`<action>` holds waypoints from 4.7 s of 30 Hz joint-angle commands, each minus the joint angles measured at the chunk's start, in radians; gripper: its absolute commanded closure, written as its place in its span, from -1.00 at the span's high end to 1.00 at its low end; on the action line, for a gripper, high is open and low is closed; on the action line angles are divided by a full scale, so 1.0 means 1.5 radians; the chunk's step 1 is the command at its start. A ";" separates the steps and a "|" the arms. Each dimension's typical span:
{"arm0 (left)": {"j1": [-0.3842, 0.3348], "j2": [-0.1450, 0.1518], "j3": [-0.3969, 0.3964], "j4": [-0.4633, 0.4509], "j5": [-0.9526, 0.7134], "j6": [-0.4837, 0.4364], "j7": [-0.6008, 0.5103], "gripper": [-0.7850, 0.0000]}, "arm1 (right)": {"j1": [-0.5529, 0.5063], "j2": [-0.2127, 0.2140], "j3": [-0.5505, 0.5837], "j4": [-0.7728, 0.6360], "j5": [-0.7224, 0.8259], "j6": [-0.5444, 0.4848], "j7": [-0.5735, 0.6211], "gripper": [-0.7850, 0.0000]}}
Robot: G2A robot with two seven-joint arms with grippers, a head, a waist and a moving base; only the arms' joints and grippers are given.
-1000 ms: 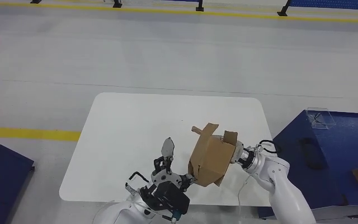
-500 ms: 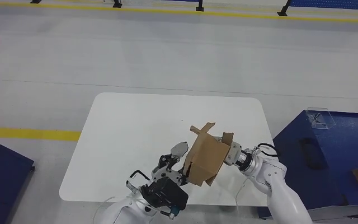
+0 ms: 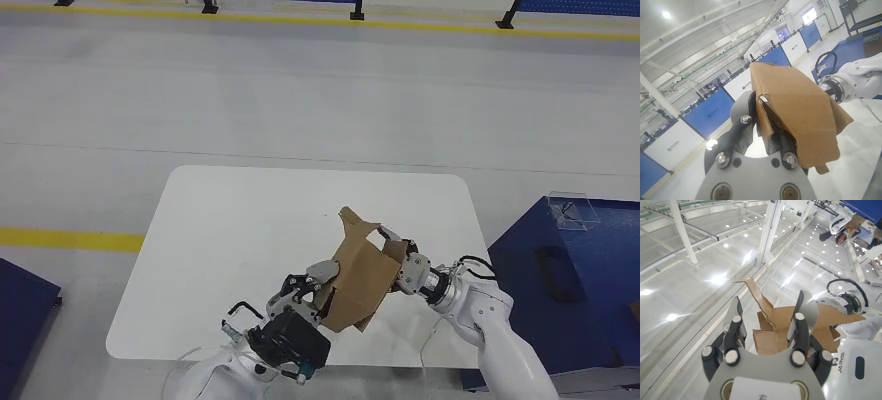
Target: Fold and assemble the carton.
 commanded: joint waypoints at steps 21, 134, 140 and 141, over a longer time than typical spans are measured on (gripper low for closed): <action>-0.148 -0.015 -0.112 0.199 -1.100 -0.168 -0.420 -1.00 | -0.029 0.032 0.171 -0.033 -0.150 -0.055 0.254 1.00; -0.319 -0.017 0.025 0.400 -1.766 0.473 -0.631 1.00 | -0.024 0.081 0.079 -0.097 -0.414 -0.084 0.298 -1.00; -0.317 -0.014 0.010 0.402 -1.764 0.469 -0.613 1.00 | -0.023 0.078 0.092 -0.106 -0.423 -0.179 0.258 -1.00; -0.317 -0.014 0.010 0.402 -1.764 0.469 -0.613 1.00 | -0.022 0.078 0.096 -0.108 -0.431 -0.206 0.255 -1.00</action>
